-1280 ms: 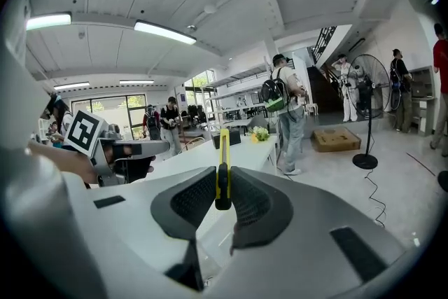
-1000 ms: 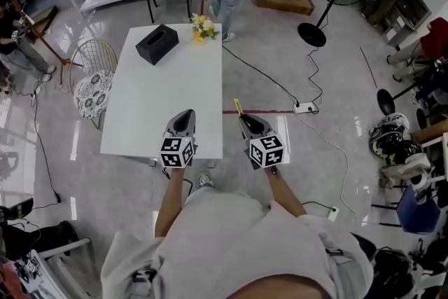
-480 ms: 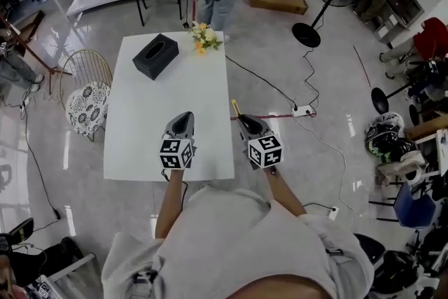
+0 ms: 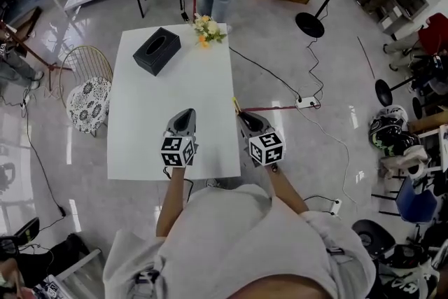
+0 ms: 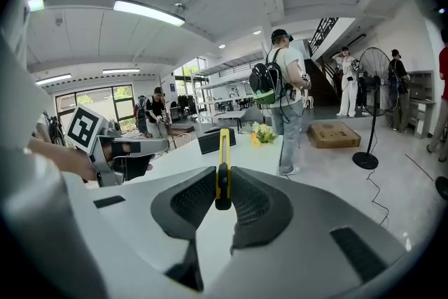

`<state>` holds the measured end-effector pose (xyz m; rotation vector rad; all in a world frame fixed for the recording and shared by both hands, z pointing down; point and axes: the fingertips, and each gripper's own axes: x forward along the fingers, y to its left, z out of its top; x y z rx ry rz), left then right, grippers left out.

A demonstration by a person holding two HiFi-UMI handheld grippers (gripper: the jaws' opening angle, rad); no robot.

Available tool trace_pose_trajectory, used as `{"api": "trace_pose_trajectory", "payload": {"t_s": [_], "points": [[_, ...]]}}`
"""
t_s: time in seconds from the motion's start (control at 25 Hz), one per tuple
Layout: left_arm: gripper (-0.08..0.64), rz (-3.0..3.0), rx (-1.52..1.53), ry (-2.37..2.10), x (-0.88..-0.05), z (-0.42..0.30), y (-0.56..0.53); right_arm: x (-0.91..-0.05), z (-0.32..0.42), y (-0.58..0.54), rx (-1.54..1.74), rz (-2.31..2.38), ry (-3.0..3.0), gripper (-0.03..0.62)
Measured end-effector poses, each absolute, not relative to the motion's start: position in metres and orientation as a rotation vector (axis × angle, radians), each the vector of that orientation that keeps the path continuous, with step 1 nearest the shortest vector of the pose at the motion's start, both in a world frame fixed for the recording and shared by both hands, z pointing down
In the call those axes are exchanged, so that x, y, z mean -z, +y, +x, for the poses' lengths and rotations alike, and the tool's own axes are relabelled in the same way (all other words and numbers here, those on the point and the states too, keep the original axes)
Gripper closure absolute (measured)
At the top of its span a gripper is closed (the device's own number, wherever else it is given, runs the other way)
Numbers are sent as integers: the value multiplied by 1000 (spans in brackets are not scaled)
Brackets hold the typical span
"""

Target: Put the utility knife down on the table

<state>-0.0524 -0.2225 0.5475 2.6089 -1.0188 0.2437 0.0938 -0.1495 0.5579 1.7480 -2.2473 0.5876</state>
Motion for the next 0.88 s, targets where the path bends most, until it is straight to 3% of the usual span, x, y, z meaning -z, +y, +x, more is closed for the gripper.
{"api": "trace_pose_trajectory", "payload": {"t_s": [0.88], "points": [[540, 2451, -344, -1227, -567, -67, -251, -590, 83, -223, -697, 1475, -2377, 512]]}}
